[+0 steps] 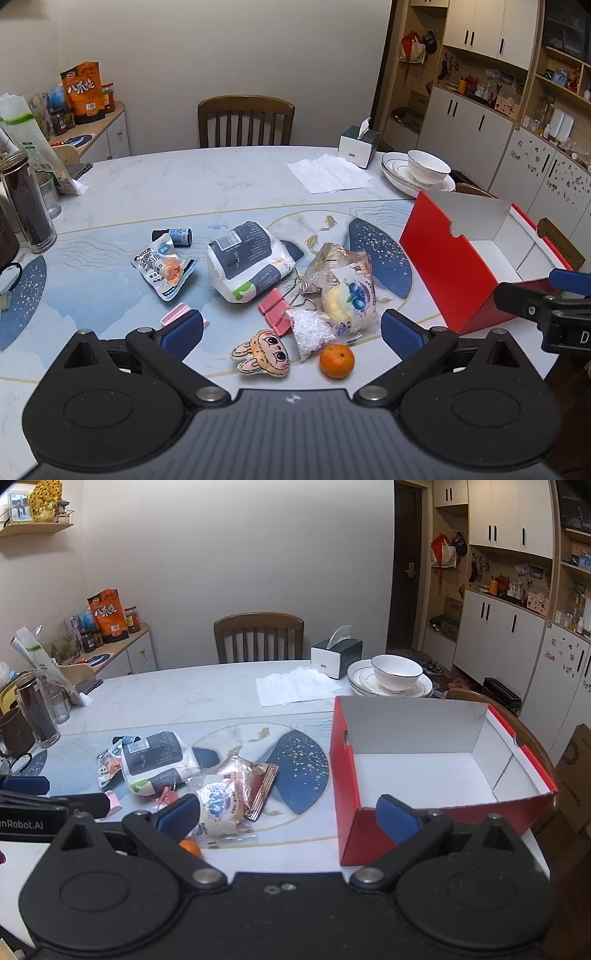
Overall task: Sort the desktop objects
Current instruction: 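Grasp the orange with the right tool while the left tool grasps the cartoon plush keychain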
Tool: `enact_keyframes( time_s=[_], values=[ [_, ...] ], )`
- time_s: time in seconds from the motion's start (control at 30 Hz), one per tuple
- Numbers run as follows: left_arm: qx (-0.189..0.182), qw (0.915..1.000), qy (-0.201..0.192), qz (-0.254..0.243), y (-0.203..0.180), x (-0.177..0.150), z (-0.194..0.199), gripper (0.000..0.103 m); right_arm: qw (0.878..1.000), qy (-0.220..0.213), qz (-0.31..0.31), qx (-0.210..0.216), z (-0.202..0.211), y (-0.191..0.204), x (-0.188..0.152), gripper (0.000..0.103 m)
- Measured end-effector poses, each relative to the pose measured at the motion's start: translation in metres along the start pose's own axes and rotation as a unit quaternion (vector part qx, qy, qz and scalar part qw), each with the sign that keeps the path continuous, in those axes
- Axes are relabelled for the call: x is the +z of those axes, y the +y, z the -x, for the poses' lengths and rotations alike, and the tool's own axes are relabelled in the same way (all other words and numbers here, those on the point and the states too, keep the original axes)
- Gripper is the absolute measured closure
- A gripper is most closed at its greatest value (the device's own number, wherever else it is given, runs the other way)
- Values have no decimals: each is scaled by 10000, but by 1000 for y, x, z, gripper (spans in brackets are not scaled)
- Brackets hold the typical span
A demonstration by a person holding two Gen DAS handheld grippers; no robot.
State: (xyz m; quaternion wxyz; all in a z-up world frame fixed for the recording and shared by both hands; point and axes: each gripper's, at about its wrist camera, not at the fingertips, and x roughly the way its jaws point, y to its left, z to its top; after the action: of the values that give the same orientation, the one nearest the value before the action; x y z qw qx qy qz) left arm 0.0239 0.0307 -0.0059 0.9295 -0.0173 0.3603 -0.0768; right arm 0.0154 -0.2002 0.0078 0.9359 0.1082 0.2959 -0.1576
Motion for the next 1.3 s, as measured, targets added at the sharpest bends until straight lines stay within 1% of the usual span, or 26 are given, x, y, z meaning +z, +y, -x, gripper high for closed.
enact_keyframes(
  time_s=[0.13, 0.3, 0.67, 0.93, 1.0, 1.07, 1.17, 1.3],
  values=[
    [-53, 9999, -32, -92, 7, -3, -4, 0, 10000, 25, 27, 1, -5, 6, 1, 1],
    [-119, 9997, 18, -194, 16, -9, -12, 0, 9999, 125, -10, -19, -15, 12, 1, 2],
    [-229, 9971, 174, -711, 29, -24, -46, 1, 9992, 358, -126, -83, -44, 23, 3, 3],
    [-497, 9919, 197, -1149, 35, -35, -74, 1, 9973, 728, -57, -8, -65, 38, -7, 6],
    [-535, 9911, 231, -1196, 38, -36, -81, 1, 9964, 851, -36, 11, -72, 44, -11, 6],
    [-582, 9901, 271, -1248, 39, -39, -88, 1, 9950, 996, -21, 68, -80, 50, -15, 9],
    [-709, 9874, 316, -1378, 40, -41, -96, 4, 9929, 1184, -15, 124, -92, 57, -20, 11],
    [-837, 9849, 327, -1479, 41, -42, -104, 4, 9900, 1392, -40, 224, -106, 66, -24, 13]
  ],
)
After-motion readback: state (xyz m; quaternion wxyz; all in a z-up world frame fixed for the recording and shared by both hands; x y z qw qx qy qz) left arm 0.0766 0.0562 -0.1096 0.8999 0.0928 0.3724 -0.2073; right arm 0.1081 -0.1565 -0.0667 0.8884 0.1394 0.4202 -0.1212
